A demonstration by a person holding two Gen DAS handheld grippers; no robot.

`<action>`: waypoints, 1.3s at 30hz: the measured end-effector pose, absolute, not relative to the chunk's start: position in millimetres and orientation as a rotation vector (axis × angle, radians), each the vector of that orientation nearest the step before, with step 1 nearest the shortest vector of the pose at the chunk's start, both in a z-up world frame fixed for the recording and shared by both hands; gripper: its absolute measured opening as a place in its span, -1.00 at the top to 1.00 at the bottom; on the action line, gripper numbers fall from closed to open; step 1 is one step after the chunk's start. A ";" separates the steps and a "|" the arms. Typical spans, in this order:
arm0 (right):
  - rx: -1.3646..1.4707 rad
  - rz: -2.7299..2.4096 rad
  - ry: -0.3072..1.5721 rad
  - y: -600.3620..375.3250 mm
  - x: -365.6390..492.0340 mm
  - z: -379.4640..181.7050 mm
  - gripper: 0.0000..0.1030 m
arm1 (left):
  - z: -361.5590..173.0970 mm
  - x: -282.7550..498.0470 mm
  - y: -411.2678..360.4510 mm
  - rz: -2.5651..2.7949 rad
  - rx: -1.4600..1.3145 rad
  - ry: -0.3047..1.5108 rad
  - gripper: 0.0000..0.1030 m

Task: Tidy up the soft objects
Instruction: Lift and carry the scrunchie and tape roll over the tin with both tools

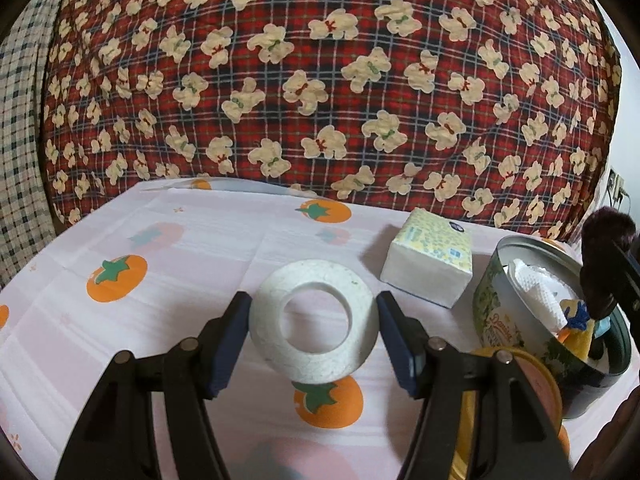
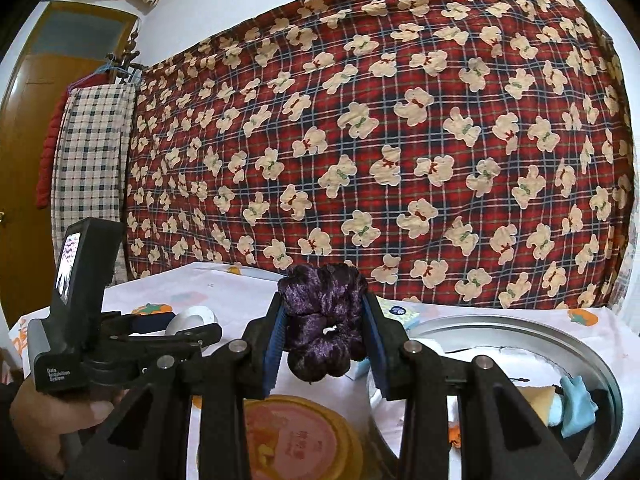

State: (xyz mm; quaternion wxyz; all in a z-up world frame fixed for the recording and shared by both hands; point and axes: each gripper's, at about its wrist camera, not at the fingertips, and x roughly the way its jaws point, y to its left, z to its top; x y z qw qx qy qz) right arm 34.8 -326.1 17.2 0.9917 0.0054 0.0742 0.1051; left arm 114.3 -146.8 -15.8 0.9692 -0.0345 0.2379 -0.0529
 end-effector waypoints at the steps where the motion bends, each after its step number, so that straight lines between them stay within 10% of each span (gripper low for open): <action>1: 0.012 0.208 0.150 -326.9 34.4 16.5 0.24 | -15.2 112.9 -148.1 -0.104 -0.061 0.475 -0.24; 39: 0.066 0.096 0.094 -365.6 9.9 14.9 0.24 | 0.9 69.6 -173.5 -0.083 0.087 0.249 -0.24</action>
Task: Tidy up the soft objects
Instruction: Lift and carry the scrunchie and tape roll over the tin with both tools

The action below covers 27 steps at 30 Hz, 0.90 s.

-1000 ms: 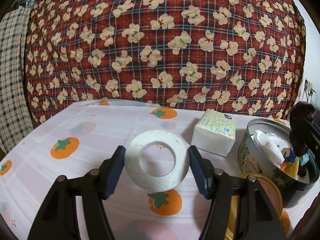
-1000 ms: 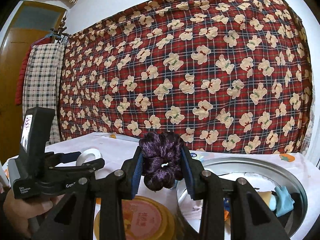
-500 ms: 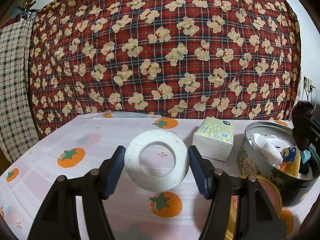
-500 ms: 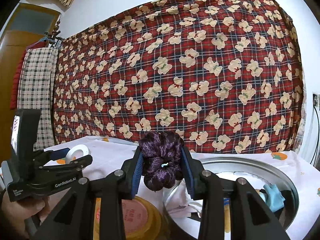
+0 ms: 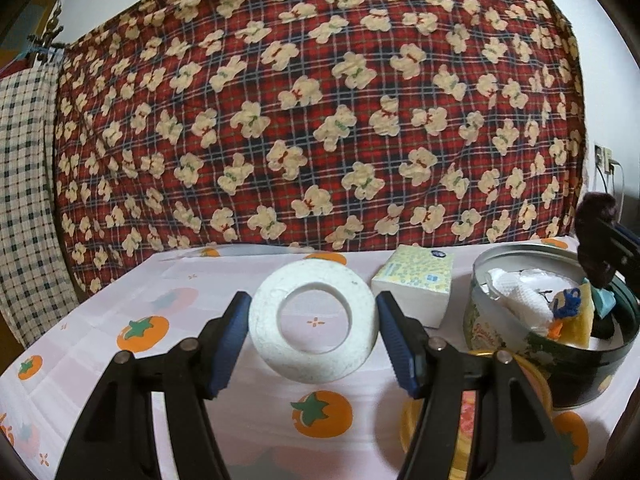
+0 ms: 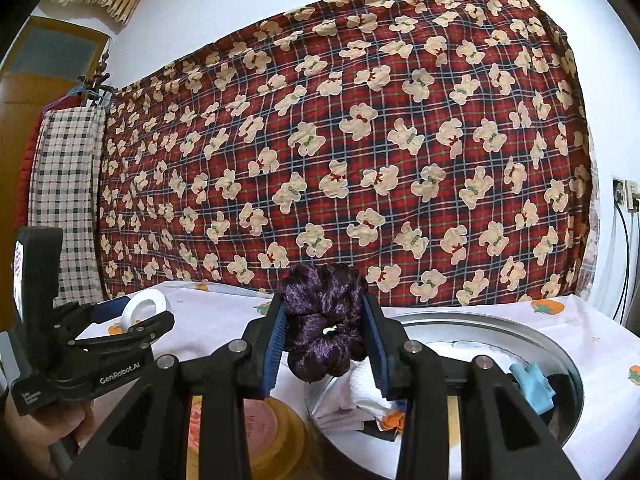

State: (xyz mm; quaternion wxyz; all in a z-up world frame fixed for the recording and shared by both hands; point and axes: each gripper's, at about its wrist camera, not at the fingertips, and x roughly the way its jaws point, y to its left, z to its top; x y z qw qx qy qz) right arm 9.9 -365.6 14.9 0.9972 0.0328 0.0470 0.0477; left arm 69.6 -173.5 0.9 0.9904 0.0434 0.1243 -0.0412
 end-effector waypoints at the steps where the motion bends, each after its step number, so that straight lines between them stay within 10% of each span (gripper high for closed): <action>1: 0.066 0.094 0.094 -365.9 9.3 14.8 0.24 | 1.1 68.2 -174.9 -0.088 0.092 0.244 -0.24; 27: 0.082 0.066 0.086 -378.3 2.9 14.7 0.24 | 2.2 49.7 -179.5 -0.111 0.050 0.226 -0.24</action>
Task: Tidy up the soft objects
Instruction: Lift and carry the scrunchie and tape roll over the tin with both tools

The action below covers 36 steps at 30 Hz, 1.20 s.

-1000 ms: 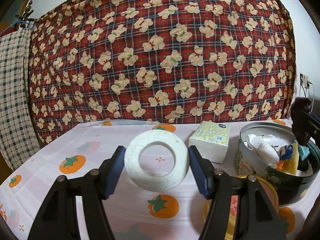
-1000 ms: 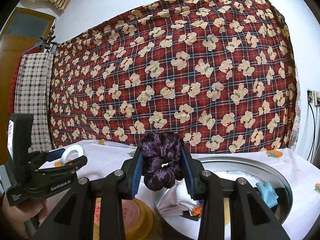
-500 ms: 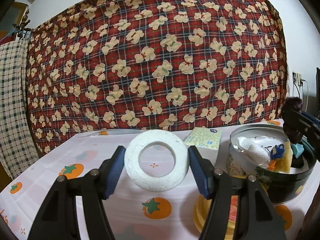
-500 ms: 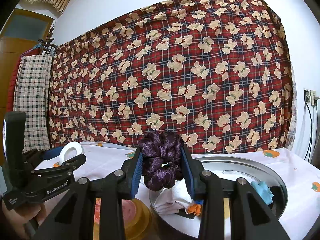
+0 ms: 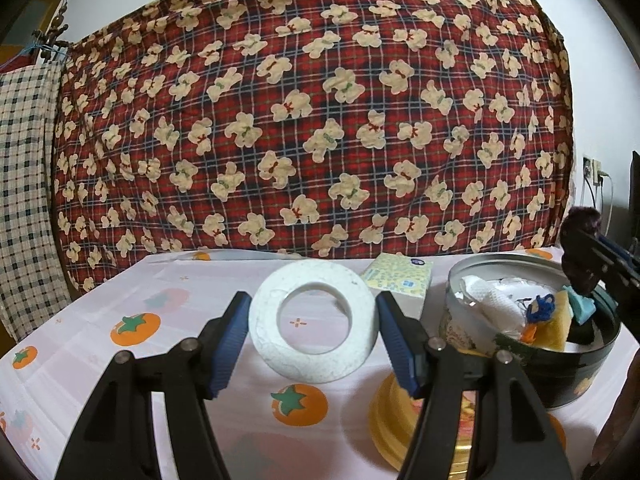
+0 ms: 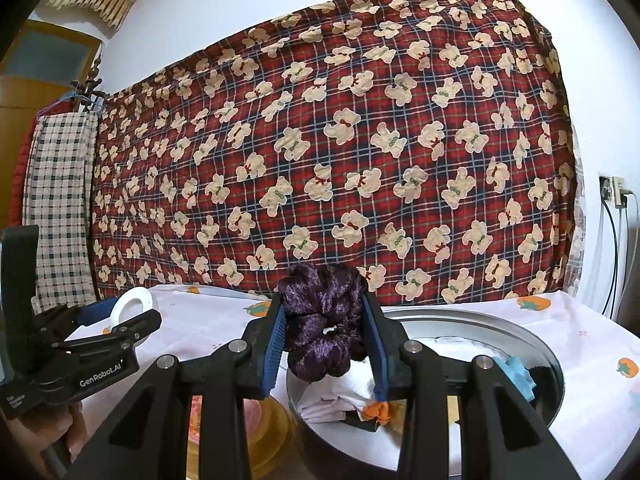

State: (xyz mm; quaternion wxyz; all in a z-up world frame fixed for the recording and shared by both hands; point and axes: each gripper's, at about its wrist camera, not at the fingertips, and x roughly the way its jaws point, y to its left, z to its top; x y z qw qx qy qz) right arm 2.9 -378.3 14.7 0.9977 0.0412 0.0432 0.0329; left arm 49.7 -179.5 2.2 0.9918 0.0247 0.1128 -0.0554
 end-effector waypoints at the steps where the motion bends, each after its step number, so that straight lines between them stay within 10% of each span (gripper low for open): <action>1: 0.084 0.064 0.086 -379.2 2.8 14.5 0.23 | 2.2 48.7 -180.9 -0.115 0.050 0.226 -0.24; 36: 0.142 0.034 0.031 -394.8 -13.1 15.4 0.23 | 3.5 21.7 -232.6 -0.241 0.092 0.196 -0.24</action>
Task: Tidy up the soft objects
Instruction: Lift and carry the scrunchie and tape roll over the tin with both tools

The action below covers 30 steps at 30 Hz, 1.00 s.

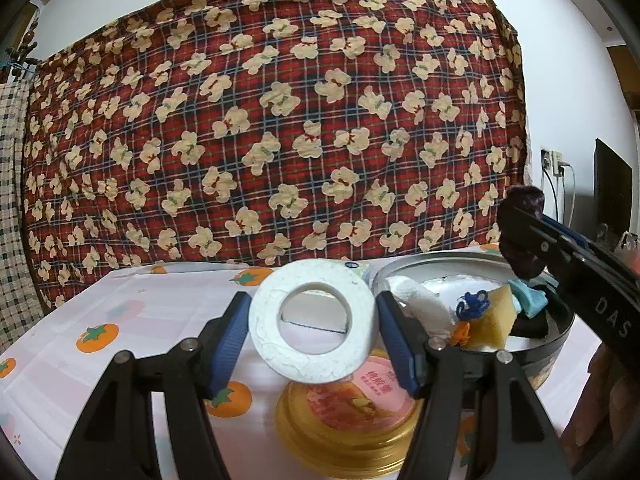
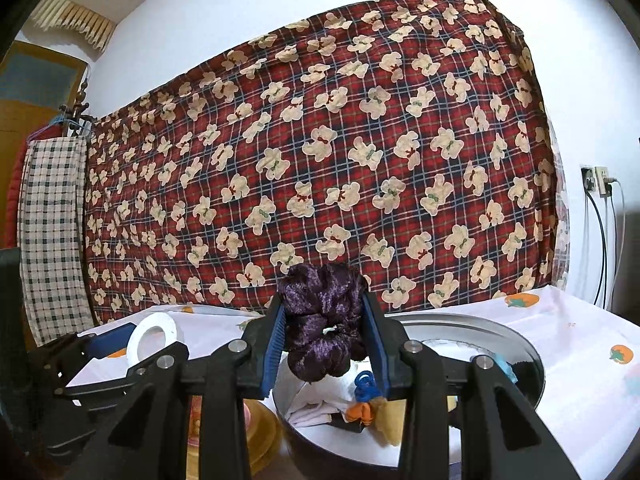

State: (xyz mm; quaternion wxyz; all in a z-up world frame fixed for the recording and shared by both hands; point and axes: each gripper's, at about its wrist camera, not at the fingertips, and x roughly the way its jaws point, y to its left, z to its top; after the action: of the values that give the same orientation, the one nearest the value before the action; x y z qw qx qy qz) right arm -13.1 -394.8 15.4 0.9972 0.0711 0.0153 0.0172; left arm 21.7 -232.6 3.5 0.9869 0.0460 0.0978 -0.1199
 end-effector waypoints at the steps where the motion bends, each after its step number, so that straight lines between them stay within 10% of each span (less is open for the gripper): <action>1: 0.147 0.033 0.030 -396.5 -13.7 15.2 0.23 | 3.6 21.8 -233.8 -0.244 0.093 0.197 -0.24; 30: 0.168 -0.013 0.005 -413.8 -21.0 15.2 0.22 | 7.1 28.7 -257.7 -0.301 0.094 0.214 -0.24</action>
State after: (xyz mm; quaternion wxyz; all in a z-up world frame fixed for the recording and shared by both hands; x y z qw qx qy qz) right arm -21.0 -413.8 15.2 0.9965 0.0839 0.0027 -0.0066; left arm 28.7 -257.7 7.1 0.9819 0.0469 0.1062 -0.1494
